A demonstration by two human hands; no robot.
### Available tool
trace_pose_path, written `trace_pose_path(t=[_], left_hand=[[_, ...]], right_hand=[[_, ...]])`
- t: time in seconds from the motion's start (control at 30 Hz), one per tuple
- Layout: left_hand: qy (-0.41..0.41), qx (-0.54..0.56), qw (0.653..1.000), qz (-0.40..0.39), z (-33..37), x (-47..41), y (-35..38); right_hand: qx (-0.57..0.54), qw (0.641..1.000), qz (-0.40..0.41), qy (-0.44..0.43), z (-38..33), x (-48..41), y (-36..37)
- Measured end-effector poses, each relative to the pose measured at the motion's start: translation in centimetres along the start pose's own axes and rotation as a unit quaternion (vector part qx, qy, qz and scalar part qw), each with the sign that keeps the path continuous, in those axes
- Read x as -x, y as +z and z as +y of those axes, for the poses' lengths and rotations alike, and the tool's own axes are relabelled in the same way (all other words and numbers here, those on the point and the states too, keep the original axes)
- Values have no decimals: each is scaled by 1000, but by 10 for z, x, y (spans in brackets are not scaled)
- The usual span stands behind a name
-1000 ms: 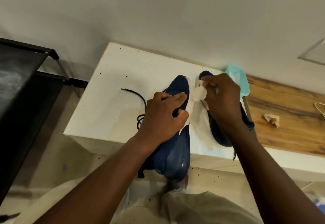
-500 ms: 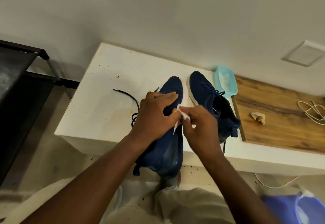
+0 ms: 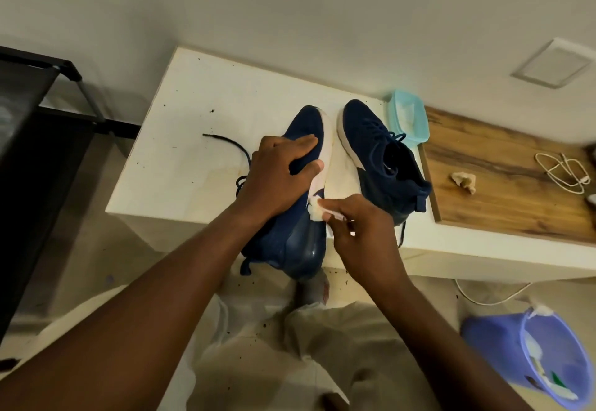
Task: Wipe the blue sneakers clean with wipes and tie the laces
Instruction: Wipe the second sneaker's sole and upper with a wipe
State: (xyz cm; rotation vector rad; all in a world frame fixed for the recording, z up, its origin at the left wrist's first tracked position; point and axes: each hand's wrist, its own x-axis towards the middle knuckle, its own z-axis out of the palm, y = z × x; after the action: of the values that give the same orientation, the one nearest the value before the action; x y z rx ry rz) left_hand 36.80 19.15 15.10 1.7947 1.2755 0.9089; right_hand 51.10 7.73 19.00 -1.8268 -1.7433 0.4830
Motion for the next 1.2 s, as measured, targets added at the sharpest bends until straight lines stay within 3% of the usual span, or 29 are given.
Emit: trace_pose_path(t=[0.27, 0.6, 0.8, 1.0, 1.2], left_hand=[[13, 2, 1000, 15, 6, 5, 6], [28, 9, 998, 52, -5, 0, 16], [33, -12, 998, 54, 2, 1, 20], [33, -29, 997, 66, -5, -4, 21], [40, -34, 997, 63, -1, -2, 23]], right_hand=[[54, 997, 48, -34, -1, -30, 5], [30, 996, -5, -88, -26, 49, 2], [-1, 997, 71, 36, -13, -19, 6], [59, 997, -17, 36, -40, 37, 1], [62, 995, 19, 78, -23, -16, 3]])
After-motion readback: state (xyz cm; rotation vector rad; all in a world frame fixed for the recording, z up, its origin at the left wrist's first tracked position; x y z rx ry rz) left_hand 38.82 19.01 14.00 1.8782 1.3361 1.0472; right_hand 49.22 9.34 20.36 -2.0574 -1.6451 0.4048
